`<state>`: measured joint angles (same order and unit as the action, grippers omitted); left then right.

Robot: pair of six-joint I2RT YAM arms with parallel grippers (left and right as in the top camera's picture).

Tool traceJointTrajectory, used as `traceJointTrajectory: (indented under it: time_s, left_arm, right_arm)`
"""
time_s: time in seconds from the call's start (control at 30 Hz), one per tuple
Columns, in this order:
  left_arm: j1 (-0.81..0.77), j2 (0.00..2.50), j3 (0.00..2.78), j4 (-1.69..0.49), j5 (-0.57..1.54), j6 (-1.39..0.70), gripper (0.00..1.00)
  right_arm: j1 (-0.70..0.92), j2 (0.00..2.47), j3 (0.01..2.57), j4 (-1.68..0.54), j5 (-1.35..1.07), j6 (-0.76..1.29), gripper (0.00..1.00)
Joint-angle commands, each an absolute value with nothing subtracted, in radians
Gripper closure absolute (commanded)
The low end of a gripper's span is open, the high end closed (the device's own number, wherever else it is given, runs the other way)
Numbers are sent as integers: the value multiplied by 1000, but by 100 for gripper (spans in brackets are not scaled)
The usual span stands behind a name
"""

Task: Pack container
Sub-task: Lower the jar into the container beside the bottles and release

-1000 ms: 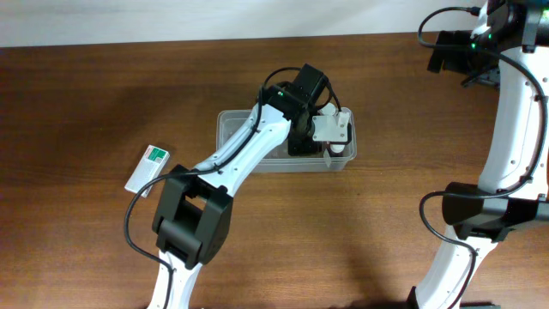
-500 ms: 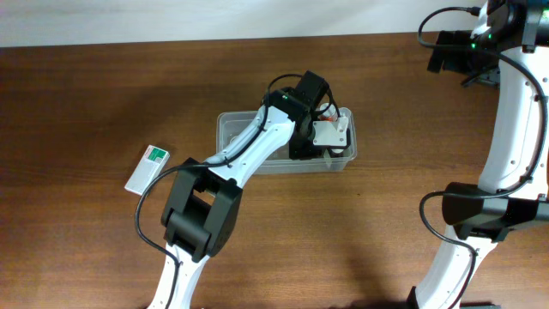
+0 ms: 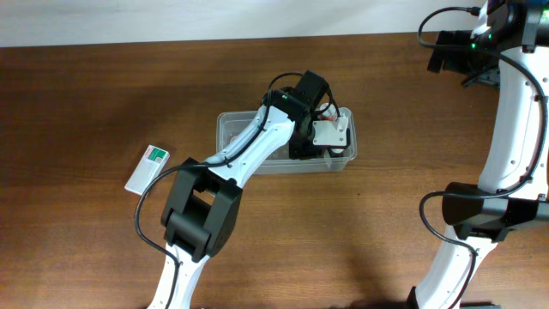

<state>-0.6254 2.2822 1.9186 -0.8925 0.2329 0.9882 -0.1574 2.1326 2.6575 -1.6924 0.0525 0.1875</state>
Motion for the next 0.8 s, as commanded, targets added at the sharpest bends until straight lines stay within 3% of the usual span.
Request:
traceJointTrajectory:
  time_s: [0.0,0.5,0.77]
  left_arm:
    - [-628,2291,1917,-889,259,1005,66]
    - [-628,2291,1917,-890,259,1004,47]
    - [-628,2291,1917,-890,259,1004,46]
  right_arm:
    - [-158,2127,2677,-1699,57,196,2]
    - [-158,2127,2677,-1699,57,196,2]
    - [-158,2127,2677,-1699,57,196,2]
